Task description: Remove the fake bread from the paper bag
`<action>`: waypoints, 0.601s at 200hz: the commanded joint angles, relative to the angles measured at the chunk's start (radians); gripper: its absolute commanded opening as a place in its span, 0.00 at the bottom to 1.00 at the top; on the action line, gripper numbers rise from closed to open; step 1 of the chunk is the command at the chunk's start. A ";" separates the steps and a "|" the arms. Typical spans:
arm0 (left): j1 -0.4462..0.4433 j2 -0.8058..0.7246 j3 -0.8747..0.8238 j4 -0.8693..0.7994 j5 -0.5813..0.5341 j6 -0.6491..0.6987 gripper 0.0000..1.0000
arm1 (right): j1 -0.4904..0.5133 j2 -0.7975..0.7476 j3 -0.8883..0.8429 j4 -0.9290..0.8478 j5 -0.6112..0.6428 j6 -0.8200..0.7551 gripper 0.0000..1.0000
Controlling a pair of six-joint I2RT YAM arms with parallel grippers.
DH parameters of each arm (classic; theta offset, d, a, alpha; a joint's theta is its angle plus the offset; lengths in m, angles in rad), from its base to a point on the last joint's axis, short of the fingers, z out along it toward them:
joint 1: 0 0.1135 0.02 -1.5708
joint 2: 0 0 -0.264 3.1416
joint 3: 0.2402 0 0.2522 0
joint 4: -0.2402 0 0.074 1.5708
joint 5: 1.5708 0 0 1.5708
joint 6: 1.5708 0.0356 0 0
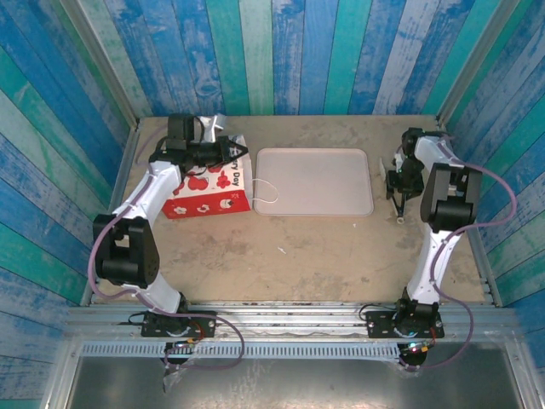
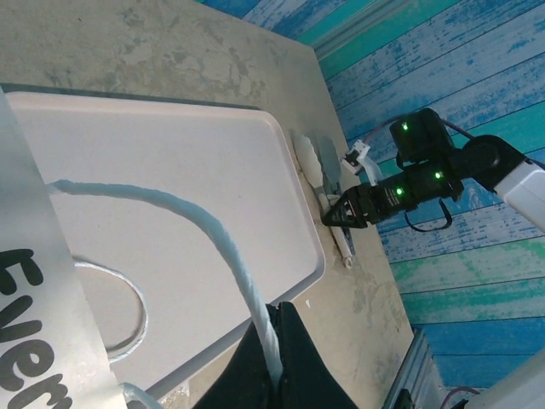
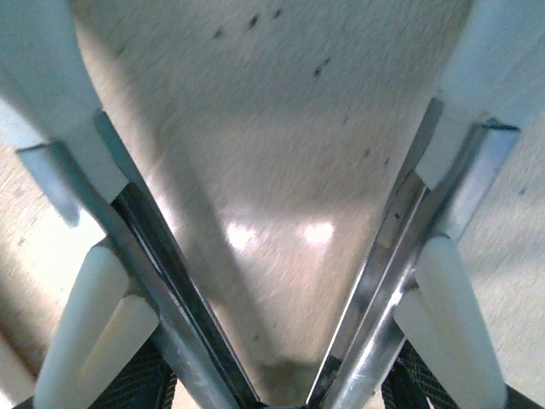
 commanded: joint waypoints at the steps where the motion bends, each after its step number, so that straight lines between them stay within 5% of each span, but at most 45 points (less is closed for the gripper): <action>1: -0.005 -0.099 -0.017 0.011 -0.025 -0.003 0.07 | 0.020 -0.153 -0.032 0.006 -0.054 0.008 0.58; 120: -0.005 -0.206 -0.034 -0.090 -0.119 0.053 0.03 | 0.108 -0.527 -0.112 0.052 -0.376 0.032 0.54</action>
